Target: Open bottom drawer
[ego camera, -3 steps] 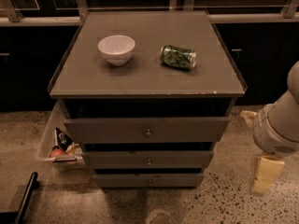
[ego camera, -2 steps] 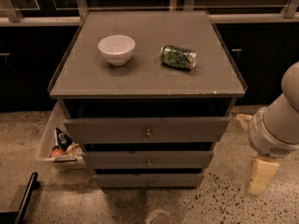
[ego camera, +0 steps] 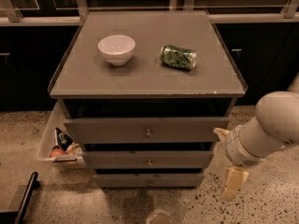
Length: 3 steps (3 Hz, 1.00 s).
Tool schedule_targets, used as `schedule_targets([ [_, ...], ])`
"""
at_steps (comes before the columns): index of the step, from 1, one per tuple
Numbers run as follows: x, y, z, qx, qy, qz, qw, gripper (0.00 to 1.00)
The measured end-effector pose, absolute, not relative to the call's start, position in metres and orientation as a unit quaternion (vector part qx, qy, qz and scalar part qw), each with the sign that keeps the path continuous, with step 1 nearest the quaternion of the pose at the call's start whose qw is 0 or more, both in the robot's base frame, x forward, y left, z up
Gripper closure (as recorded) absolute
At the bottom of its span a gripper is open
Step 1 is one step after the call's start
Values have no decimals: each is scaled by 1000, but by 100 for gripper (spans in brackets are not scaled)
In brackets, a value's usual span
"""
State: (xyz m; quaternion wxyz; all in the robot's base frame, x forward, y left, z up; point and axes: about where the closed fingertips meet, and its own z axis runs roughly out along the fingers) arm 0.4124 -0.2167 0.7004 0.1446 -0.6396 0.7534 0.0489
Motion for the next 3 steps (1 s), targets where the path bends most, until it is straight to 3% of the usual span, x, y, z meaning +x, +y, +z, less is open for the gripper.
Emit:
schedule_targets([
  [3,426,-196,634,-640,737,74,204,0],
])
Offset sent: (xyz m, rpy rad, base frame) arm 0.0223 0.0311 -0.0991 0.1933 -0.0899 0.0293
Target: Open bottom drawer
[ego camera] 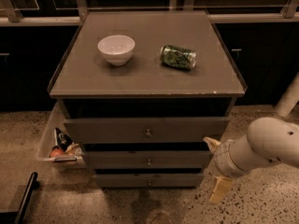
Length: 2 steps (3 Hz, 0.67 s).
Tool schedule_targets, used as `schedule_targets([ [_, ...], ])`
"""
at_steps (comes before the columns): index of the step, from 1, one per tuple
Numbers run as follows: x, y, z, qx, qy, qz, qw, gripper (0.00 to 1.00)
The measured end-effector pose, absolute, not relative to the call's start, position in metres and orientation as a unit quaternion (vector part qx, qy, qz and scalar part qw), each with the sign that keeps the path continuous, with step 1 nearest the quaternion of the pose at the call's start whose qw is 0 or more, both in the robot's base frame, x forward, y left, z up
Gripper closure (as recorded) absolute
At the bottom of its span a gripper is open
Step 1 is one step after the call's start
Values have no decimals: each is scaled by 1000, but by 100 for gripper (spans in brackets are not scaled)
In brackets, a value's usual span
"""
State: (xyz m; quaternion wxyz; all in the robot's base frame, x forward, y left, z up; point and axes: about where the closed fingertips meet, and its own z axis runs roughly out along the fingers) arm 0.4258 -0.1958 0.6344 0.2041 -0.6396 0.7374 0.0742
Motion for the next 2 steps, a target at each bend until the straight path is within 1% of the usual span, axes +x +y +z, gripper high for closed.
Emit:
schedule_targets([
  [1,428,-198,623,-631,745,76,200,0],
  [2,438,-211,575,-617,761,76,188,0],
])
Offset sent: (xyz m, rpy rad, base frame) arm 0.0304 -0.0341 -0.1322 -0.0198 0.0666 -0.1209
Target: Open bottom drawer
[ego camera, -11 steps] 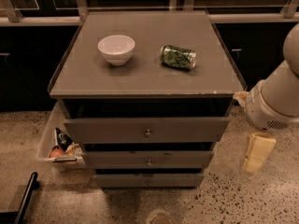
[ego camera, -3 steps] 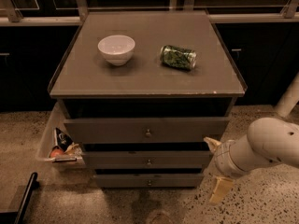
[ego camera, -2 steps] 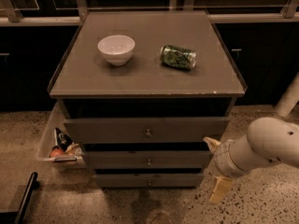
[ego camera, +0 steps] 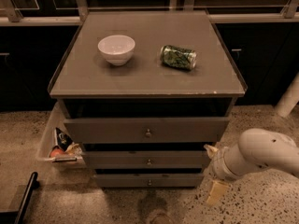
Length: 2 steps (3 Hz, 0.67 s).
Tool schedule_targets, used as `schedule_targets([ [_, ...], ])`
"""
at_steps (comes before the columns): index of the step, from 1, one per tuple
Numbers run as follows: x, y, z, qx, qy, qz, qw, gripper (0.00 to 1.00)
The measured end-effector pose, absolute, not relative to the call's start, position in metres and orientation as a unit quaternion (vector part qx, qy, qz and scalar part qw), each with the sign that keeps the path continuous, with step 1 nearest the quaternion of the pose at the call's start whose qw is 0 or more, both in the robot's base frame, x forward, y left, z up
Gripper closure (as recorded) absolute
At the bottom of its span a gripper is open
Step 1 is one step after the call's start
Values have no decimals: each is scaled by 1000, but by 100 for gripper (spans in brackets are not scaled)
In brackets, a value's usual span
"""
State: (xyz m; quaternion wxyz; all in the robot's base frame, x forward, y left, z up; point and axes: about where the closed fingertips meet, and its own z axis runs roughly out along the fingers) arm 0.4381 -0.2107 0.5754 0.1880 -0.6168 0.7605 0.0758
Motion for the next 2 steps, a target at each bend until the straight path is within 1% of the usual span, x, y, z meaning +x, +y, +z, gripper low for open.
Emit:
schedule_targets([
  [2,453,-236,472,-617,761,83,184,0],
])
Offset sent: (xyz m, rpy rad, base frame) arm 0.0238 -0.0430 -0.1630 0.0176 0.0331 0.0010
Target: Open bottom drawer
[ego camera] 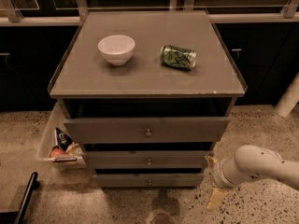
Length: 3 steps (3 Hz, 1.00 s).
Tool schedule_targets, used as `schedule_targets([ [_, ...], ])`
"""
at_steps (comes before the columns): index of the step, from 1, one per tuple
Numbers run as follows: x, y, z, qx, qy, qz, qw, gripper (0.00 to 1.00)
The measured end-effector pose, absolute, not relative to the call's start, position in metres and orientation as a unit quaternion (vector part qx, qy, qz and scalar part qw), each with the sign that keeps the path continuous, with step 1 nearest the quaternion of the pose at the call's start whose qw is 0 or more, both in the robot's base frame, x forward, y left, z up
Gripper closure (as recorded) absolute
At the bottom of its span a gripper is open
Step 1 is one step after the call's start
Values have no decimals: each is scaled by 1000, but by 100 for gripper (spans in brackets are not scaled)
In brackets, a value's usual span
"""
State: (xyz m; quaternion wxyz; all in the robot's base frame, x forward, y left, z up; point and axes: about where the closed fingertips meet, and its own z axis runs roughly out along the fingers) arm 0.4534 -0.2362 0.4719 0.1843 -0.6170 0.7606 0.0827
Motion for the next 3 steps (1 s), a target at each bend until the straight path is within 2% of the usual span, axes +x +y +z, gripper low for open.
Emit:
schedule_targets([
  [1,457,-247,402,-628,748,98,188,0],
  [3,458,-244,386,-622,753,117,183,0],
])
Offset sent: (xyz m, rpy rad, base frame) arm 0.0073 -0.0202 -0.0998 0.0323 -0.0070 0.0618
